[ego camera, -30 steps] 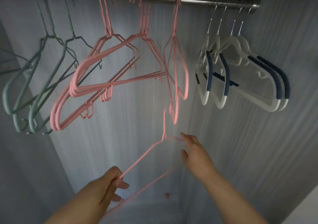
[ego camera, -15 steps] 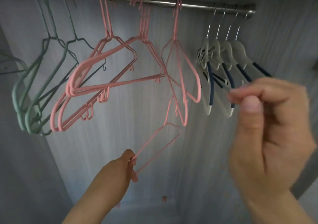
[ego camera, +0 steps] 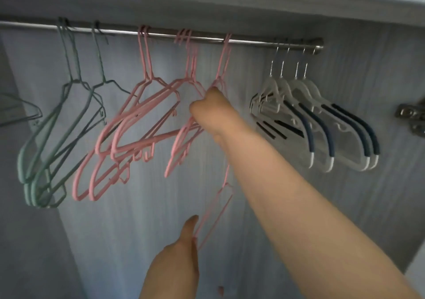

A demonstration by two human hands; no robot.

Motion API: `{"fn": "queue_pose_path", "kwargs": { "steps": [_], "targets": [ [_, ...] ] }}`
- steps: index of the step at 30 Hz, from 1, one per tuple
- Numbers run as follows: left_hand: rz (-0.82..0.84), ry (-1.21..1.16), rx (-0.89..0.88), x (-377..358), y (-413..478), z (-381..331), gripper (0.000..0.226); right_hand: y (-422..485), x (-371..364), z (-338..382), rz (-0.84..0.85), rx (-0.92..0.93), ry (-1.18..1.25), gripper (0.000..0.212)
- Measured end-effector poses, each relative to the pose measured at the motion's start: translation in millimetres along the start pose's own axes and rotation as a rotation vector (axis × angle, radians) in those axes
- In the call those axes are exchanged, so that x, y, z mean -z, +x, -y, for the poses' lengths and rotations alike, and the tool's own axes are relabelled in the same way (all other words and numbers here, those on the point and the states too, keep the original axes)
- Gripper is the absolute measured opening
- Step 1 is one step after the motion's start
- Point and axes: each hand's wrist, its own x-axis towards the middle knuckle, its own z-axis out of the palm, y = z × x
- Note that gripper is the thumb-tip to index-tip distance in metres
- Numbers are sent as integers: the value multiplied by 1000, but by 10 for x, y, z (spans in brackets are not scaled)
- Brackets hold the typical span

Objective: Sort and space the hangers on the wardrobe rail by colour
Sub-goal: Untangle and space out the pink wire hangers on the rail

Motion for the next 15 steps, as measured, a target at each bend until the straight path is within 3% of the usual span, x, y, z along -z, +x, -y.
{"fn": "queue_pose_path", "kwargs": {
  "steps": [7, 15],
  "targets": [
    [-63, -114, 8, 265, -168, -124, 48, 282, -484, 46, 8, 54, -45, 61],
    [-213, -320, -121, 589, -66, -419, 48, 295, -668, 31, 76, 174, -113, 61]
  ]
}}
